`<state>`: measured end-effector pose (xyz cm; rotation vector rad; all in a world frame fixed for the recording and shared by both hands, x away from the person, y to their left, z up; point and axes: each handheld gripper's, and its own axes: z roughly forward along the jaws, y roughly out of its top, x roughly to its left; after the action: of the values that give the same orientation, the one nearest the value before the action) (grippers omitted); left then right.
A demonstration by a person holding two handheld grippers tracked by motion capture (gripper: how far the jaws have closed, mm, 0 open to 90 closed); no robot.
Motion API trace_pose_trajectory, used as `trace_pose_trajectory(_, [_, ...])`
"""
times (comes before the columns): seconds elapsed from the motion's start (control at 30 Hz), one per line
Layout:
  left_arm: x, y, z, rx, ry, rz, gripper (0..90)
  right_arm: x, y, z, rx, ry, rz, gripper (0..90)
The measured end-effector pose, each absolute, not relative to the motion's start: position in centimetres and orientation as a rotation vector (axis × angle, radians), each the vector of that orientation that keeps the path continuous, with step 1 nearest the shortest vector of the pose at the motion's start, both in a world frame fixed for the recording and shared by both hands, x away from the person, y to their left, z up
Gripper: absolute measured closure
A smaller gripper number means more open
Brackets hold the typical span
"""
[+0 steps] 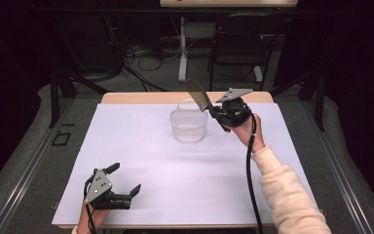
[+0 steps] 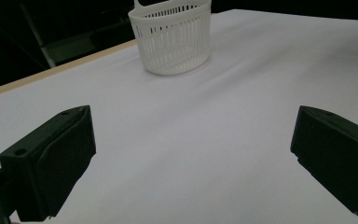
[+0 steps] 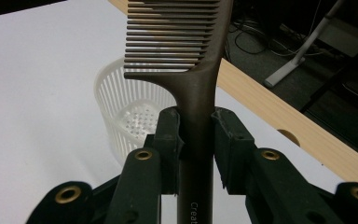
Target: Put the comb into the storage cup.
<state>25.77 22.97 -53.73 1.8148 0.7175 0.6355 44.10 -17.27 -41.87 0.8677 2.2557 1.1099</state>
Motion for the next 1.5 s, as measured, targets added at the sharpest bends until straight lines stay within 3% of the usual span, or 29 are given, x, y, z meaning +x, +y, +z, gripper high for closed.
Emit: trace_pose_trajectory(1.5, [25.74, 23.01, -53.73, 1.816, 0.717, 0.636, 0.0, 44.92, -16.24, -41.48, 0.872, 2.17, 1.193, 72.6])
